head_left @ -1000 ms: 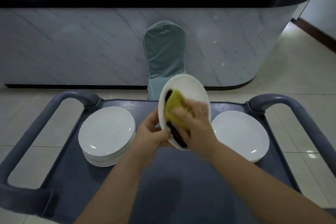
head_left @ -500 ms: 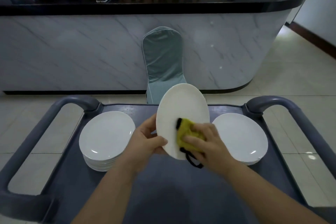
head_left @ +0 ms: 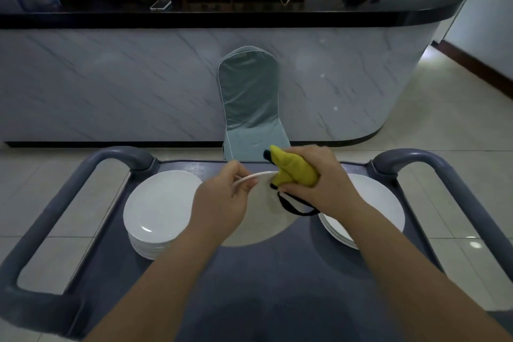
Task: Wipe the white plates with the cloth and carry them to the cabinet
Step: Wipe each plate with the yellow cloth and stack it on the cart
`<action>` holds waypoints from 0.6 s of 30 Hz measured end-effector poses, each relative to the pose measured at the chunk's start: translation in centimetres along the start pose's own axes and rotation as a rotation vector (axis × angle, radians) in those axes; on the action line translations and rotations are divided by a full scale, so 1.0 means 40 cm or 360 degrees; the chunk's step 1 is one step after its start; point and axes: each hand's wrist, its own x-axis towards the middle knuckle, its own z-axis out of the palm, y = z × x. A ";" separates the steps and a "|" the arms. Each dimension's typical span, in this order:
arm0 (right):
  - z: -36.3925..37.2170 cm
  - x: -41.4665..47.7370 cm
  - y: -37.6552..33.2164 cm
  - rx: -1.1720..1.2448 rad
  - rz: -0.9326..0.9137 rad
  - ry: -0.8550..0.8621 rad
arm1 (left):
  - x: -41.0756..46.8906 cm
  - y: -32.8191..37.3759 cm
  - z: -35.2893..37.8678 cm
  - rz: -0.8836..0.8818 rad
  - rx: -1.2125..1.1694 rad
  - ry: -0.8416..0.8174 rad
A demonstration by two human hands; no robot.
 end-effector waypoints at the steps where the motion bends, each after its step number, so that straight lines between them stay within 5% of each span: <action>1: -0.015 -0.013 0.018 0.0063 0.0119 -0.0039 | -0.001 -0.004 -0.010 0.0033 0.0003 0.0045; 4: -0.030 -0.032 0.022 0.0012 0.0272 -0.0006 | 0.001 0.009 -0.022 0.0197 0.0061 0.0143; 8: 0.028 -0.004 -0.047 -0.0279 -0.0218 0.0121 | 0.002 0.042 0.006 0.0410 0.0297 0.0099; 13: -0.033 -0.062 0.003 -0.0057 0.0330 0.0162 | 0.010 0.007 -0.038 0.0095 -0.0091 0.0209; 18: -0.002 -0.025 -0.082 -0.0509 -0.0122 0.0145 | -0.002 0.059 -0.001 0.0451 0.0284 0.0050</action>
